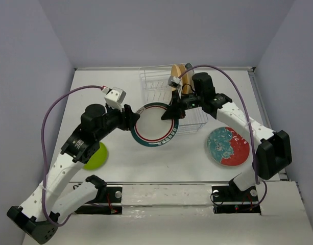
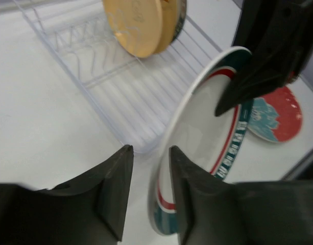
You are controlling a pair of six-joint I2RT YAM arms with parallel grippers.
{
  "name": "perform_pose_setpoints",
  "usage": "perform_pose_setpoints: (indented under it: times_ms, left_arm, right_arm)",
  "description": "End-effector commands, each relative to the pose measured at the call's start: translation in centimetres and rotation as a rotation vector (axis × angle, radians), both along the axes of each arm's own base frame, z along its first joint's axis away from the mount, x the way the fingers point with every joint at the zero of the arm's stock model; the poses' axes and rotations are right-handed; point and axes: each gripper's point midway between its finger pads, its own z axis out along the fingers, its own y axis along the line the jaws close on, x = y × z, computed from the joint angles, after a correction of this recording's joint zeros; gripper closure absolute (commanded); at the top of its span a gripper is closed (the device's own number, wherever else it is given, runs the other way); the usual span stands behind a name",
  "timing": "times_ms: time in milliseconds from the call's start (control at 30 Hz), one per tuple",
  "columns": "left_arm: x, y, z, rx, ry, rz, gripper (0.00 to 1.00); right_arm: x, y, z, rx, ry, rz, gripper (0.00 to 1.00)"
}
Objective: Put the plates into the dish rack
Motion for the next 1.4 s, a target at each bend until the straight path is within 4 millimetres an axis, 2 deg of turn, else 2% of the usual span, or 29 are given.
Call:
perform_pose_setpoints:
  times_ms: [0, 33, 67, 100, 133, 267, 300, 400, 467, 500, 533, 633, 800, 900, 1133, 1367]
  left_arm:
    - [2.7, 3.7, 3.7, -0.041, -0.124, 0.261, 0.16]
    - [3.0, 4.2, 3.5, -0.033, -0.125, 0.292, 0.09]
    - [3.5, 5.3, 2.8, -0.017, -0.125, 0.358, 0.01]
    - [3.6, 5.6, 2.4, -0.011, -0.126, 0.381, 0.01]
    - [3.8, 6.5, 1.9, -0.003, -0.133, 0.426, 0.01]
    - [4.1, 7.1, 0.0, 0.029, -0.123, 0.456, 0.01]
    - [4.2, 7.3, -0.4, 0.038, -0.119, 0.462, 0.01]
    - [4.3, 7.1, -1.8, 0.053, -0.099, 0.454, 0.01]
    - [4.3, 6.6, -2.2, 0.046, -0.090, 0.423, 0.01]
    - [4.3, 6.5, -2.2, 0.045, -0.086, 0.417, 0.01]
    - [4.4, 6.5, -2.1, 0.042, -0.087, 0.415, 0.01]
    - [4.2, 6.5, -1.8, 0.022, -0.096, 0.402, 0.01]
    - [3.9, 6.6, -1.4, 0.010, -0.108, 0.398, 0.01]
    - [3.9, 6.5, -1.5, 0.010, -0.105, 0.392, 0.01]
    - [4.0, 6.6, -1.6, 0.009, -0.101, 0.392, 0.01]
    - [4.1, 6.3, -2.0, 0.013, -0.086, 0.384, 0.01]
  right_arm:
    - [3.0, 1.4, 5.4, 0.095, -0.099, -0.149, 0.93]
    - [4.3, 1.4, 5.9, 0.088, -0.065, -0.230, 0.93]
    - [5.8, 1.4, 7.8, 0.104, -0.084, -0.305, 0.93]
    - [8.6, 0.7, 7.8, 0.070, -0.077, -0.469, 0.93]
    - [10.7, 0.7, 9.3, 0.081, -0.059, -0.563, 0.93]
    - [17.0, -1.7, 9.0, 0.038, -0.005, -0.928, 0.93]
    - [18.6, -3.0, 8.8, 0.029, -0.015, -1.049, 0.93]
    - [21.2, -4.3, 9.1, 0.037, -0.028, -1.215, 0.93]
    - [23.0, -6.0, 9.2, 0.020, -0.070, -1.363, 0.93]
    - [23.8, -6.1, 8.1, -0.014, -0.085, -1.409, 0.93]
    - [24.6, -7.6, 9.1, -0.014, -0.122, -1.505, 0.93]
    - [26.1, -8.8, 8.5, -0.091, -0.204, -1.607, 0.93]
    - [27.3, -9.3, 6.9, -0.200, -0.283, -1.698, 0.93]
    - [27.5, -8.5, 5.6, -0.249, -0.307, -1.696, 0.93]
    - [27.6, -8.0, 2.9, -0.354, -0.347, -1.695, 0.93]
    - [27.2, -6.0, -0.7, -0.408, -0.311, -1.615, 0.93]
